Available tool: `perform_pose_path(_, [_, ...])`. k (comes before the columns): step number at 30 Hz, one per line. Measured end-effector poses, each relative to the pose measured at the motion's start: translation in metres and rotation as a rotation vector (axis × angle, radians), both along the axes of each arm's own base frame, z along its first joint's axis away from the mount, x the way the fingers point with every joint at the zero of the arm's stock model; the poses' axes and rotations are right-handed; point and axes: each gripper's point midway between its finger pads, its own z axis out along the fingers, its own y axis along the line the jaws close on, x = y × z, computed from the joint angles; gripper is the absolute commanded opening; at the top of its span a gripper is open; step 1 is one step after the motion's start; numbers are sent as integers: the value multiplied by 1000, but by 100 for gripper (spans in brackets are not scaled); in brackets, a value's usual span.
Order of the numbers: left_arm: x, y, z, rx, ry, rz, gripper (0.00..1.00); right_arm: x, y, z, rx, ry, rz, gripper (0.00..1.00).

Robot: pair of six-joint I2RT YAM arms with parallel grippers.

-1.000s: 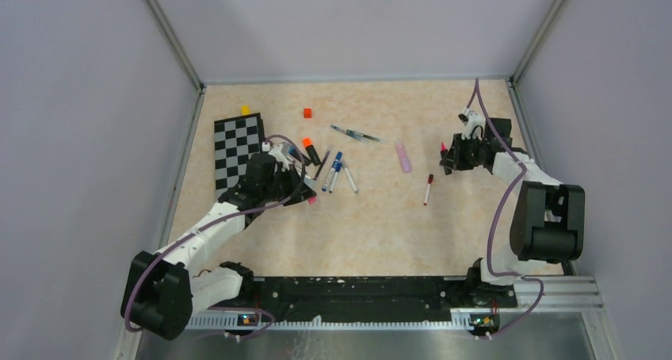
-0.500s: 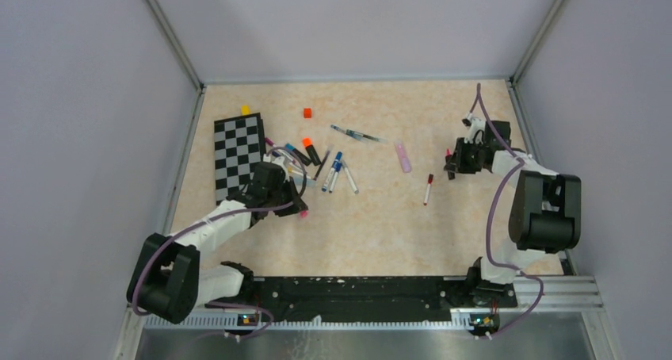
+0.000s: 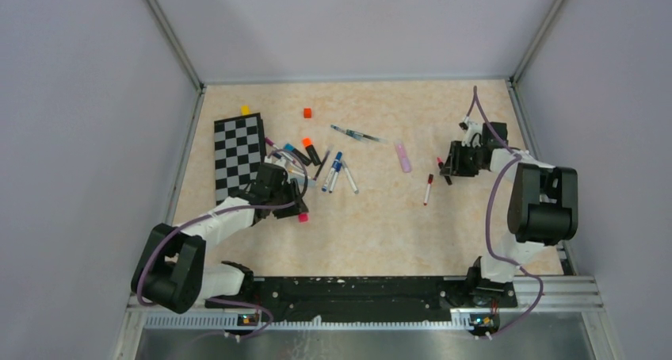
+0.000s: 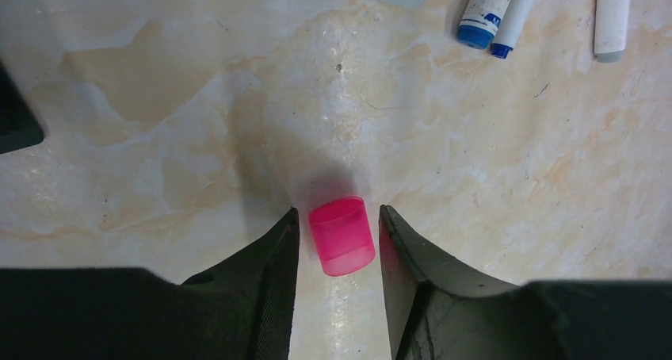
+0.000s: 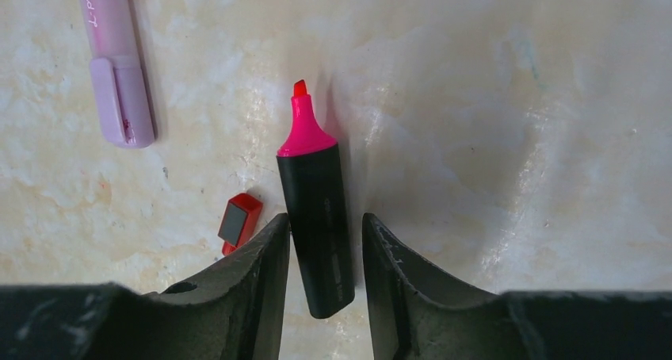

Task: Open the pen caps
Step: Place the pen cap at the center of the board, then pick up the pen from the center of the board.

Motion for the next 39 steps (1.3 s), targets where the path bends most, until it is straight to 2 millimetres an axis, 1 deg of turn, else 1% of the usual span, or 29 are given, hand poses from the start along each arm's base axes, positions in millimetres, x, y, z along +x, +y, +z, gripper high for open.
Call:
perform_pose_path(7, [1, 2, 5, 8, -18, 4, 58, 1, -1, 2, -13, -6, 11, 45])
perform_pose_path(9, [0, 3, 11, 7, -36, 3, 59, -1, -2, 5, -24, -14, 20, 47])
perform_pose_path(11, [2, 3, 21, -1, -71, -3, 62, -1, -3, 13, -36, -35, 36, 48])
perform_pose_path(13, [4, 2, 35, -15, -126, -14, 68, -1, -3, 24, -48, -72, 63, 48])
perform_pose_path(15, [7, 2, 52, -33, -196, -24, 79, -3, 2, 37, -46, -118, 116, 48])
perform_pose_path(16, [8, 1, 61, -42, -227, -26, 86, -5, 6, 44, -37, -142, 153, 48])
perform_pose_path(17, [9, 2, 70, -51, -263, -26, 96, -7, 11, 51, -25, -163, 189, 48])
perform_pose_path(18, [10, 2, 79, -57, -297, -28, 98, -10, 16, 56, -6, -183, 227, 48])
perform_pose_path(20, [12, 2, 96, -76, -361, -22, 99, -15, 26, 64, 35, -210, 287, 48])
perform_pose_path(22, [15, 2, 111, -102, -433, -10, 99, -17, 32, 67, 62, -221, 312, 48])
perform_pose_path(23, [15, 2, 117, -115, -461, -7, 99, -18, 34, 68, 73, -220, 317, 48])
perform_pose_path(25, [15, 1, 122, -135, -493, -5, 99, -18, 35, 67, 79, -217, 319, 48])
perform_pose_path(28, [14, -2, 120, -161, -497, -7, 99, -19, 41, 60, 71, -189, 319, 48])
perform_pose_path(33, [13, -6, 116, -182, -472, -9, 99, -19, 57, 39, -11, -118, 316, 47])
perform_pose_path(36, [13, -7, 114, -189, -460, -9, 99, -17, 62, 30, -63, -100, 297, 43])
perform_pose_path(39, [13, -9, 114, -202, -463, -6, 99, -13, 59, 25, -105, -89, 263, 39])
